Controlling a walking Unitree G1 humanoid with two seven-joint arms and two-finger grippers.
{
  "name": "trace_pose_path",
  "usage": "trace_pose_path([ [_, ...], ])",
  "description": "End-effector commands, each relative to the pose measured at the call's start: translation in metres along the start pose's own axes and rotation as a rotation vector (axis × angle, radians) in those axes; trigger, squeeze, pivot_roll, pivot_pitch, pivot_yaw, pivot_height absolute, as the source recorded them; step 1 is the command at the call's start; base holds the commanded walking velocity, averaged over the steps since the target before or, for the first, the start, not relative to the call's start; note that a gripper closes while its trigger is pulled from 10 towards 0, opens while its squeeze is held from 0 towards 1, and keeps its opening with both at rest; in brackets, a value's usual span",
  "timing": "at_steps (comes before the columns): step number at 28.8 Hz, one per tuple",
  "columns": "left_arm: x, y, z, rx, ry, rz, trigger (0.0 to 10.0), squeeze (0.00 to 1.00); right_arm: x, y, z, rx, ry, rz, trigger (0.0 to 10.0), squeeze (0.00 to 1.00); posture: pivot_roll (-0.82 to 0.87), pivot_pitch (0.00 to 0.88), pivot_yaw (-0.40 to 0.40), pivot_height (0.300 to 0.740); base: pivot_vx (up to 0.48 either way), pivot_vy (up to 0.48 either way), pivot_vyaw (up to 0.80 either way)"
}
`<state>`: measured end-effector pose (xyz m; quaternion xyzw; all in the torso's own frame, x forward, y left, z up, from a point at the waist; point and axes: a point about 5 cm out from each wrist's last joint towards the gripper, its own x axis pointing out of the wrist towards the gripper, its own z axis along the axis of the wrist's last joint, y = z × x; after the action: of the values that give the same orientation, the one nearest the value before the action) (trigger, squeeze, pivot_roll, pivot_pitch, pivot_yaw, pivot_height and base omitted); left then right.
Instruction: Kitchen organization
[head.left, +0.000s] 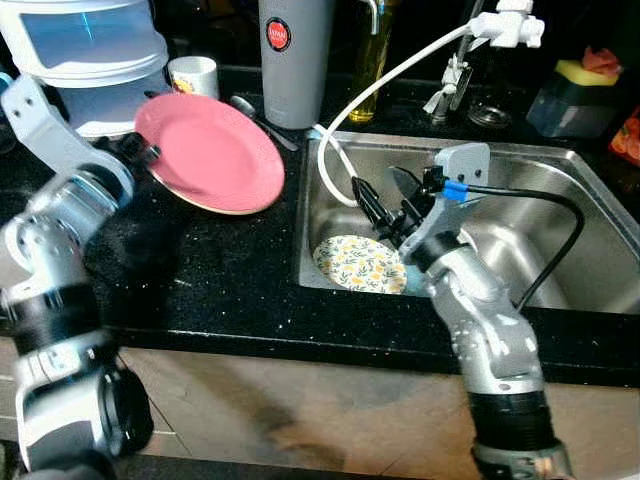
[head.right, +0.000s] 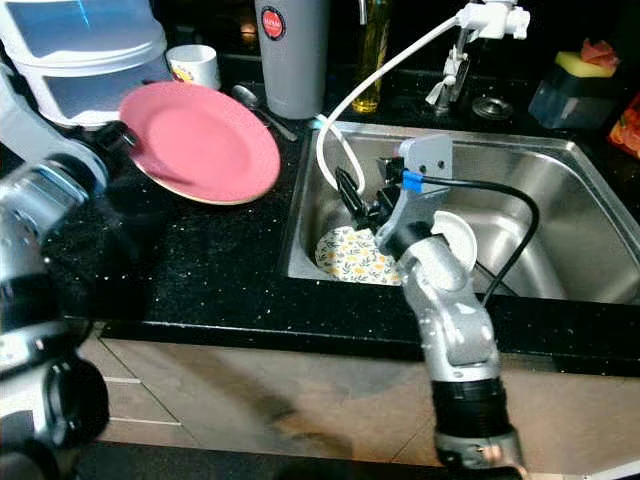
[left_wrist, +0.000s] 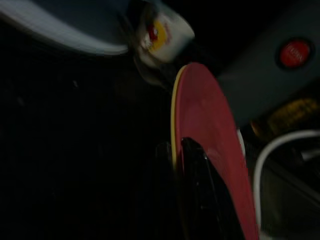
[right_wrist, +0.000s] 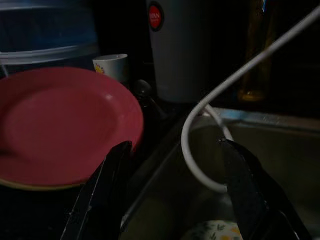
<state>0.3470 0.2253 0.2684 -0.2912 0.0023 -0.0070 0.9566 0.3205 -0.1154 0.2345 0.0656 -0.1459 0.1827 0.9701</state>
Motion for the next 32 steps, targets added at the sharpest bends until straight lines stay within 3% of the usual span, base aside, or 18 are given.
trace_pose_path([
  [1, -0.008, -0.001, -0.002, -0.011, -0.029, 0.018, 10.0, 0.0, -0.003, -0.003, -0.008, -0.006, 0.022, -0.042, 10.0, 0.0, 0.17, 0.058, 0.005, 0.74, 0.0, 0.0, 0.0],
  [5, -0.021, 0.006, -0.01, -0.051, -0.068, 0.073, 10.0, 0.0, -0.005, -0.007, -0.01, -0.047, 0.034, -0.042, 10.0, 0.0, 0.17, 0.064, 0.003, 0.74, 0.0, 0.0, 0.0],
  [9, -0.03, 0.009, -0.009, -0.029, -0.107, 0.115, 10.0, 0.0, -0.005, -0.015, -0.008, -0.082, 0.037, -0.057, 10.0, 0.0, 0.17, 0.063, -0.004, 0.74, 0.0, 0.0, 0.0],
  [11, -0.036, 0.006, -0.01, 0.009, -0.104, 0.094, 10.0, 0.0, -0.005, -0.024, -0.003, -0.103, 0.026, -0.082, 10.0, 0.0, 0.17, 0.064, -0.007, 0.74, 0.0, 0.0, 0.0],
  [15, -0.041, -0.001, -0.012, -0.006, -0.105, 0.021, 10.0, 0.0, -0.004, -0.03, 0.001, -0.114, 0.013, -0.112, 10.0, 0.0, 0.17, 0.063, -0.008, 0.74, 0.0, 0.0, 0.0],
  [16, -0.04, -0.001, -0.013, -0.044, -0.103, 0.014, 10.0, 0.22, -0.004, -0.032, 0.002, -0.117, 0.01, -0.117, 10.0, 0.0, 0.17, 0.063, -0.008, 0.74, 0.0, 0.0, 0.0],
  [17, -0.04, -0.001, -0.013, -0.086, -0.107, 0.015, 10.0, 1.0, -0.004, -0.033, 0.003, -0.12, 0.008, -0.12, 10.0, 0.0, 0.17, 0.063, -0.008, 0.74, 0.0, 0.0, 0.0],
  [24, -0.033, 0.006, -0.01, -0.224, -0.123, 0.124, 10.0, 1.0, -0.003, -0.034, 0.003, -0.122, 0.006, -0.119, 10.0, 0.0, 0.17, 0.066, -0.009, 0.74, 0.0, 0.0, 0.0],
  [25, -0.032, 0.007, -0.009, -0.243, -0.127, 0.14, 10.0, 0.0, -0.003, -0.034, 0.003, -0.121, 0.007, -0.119, 10.0, 0.0, 0.17, 0.067, -0.008, 0.74, 0.0, 0.0, 0.0],
  [30, -0.031, 0.01, -0.006, -0.266, -0.127, 0.159, 10.0, 0.0, -0.003, -0.033, 0.003, -0.122, 0.007, -0.119, 10.0, 0.0, 0.17, 0.068, -0.008, 0.74, 0.0, 0.0, 0.0],
  [32, -0.03, 0.005, 0.011, -0.078, -0.189, 0.135, 10.0, 0.0, -0.004, -0.033, 0.003, -0.121, 0.006, -0.119, 10.0, 0.0, 0.17, 0.071, -0.007, 0.74, 0.0, 0.0, 0.0],
])
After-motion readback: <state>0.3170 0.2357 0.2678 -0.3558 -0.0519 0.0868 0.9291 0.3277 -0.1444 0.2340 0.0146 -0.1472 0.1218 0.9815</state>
